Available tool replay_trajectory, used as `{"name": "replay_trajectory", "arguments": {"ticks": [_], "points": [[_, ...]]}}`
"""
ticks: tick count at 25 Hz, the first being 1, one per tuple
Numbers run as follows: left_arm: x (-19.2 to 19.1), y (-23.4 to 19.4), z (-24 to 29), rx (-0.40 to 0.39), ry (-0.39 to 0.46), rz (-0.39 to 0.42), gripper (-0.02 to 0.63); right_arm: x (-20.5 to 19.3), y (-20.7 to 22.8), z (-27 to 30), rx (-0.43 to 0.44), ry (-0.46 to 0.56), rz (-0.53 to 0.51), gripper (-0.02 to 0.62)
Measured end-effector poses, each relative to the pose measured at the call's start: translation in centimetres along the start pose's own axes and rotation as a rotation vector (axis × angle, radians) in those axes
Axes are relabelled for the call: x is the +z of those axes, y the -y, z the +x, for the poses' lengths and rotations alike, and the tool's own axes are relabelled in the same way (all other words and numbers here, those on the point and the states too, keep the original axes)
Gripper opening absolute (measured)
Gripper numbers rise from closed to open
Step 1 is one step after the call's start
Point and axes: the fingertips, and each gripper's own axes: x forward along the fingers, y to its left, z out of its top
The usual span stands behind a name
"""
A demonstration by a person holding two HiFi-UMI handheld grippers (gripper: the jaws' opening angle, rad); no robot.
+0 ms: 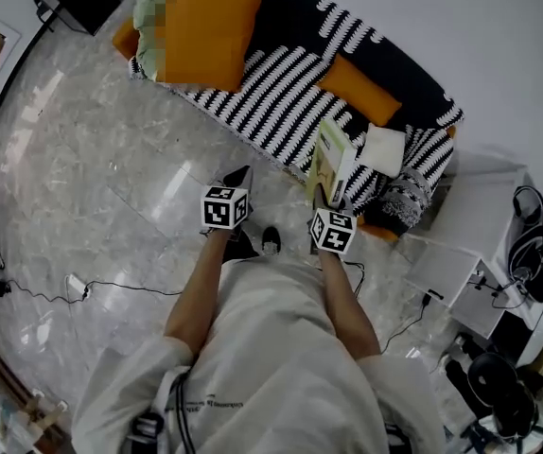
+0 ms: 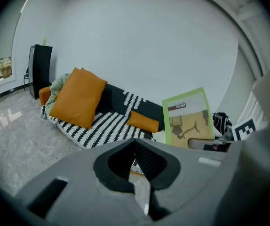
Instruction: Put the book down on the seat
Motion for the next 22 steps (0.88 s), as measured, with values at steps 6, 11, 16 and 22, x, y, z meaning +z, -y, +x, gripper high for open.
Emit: {"name": "replay_trajectory", "arguments": {"ticks": [6,11,16,22], "points": [[3.2,-2.6,1.8,-0.061,-0.034,0.045,0.000,2.8,0.2,1.5,-0.084,0.031,0.061,0.123],[7.0,-5.0,3.1,-0.128,-0.064,0.108,0.000,4.5,-1.8,2.9,-0.153,0.032,0.075,0.123],[10.1,-6.9,4.3,-0.185,-0.087,0.151,0.000,5.4,-3.9,4.1,-0.200,0.022,0.070,0.123],[12.0,-9.9,5.8,-0.228,-0.123,0.155,0.000,5.8,-5.7,4.6,-0.271,0.017,0.109,0.123]]}}
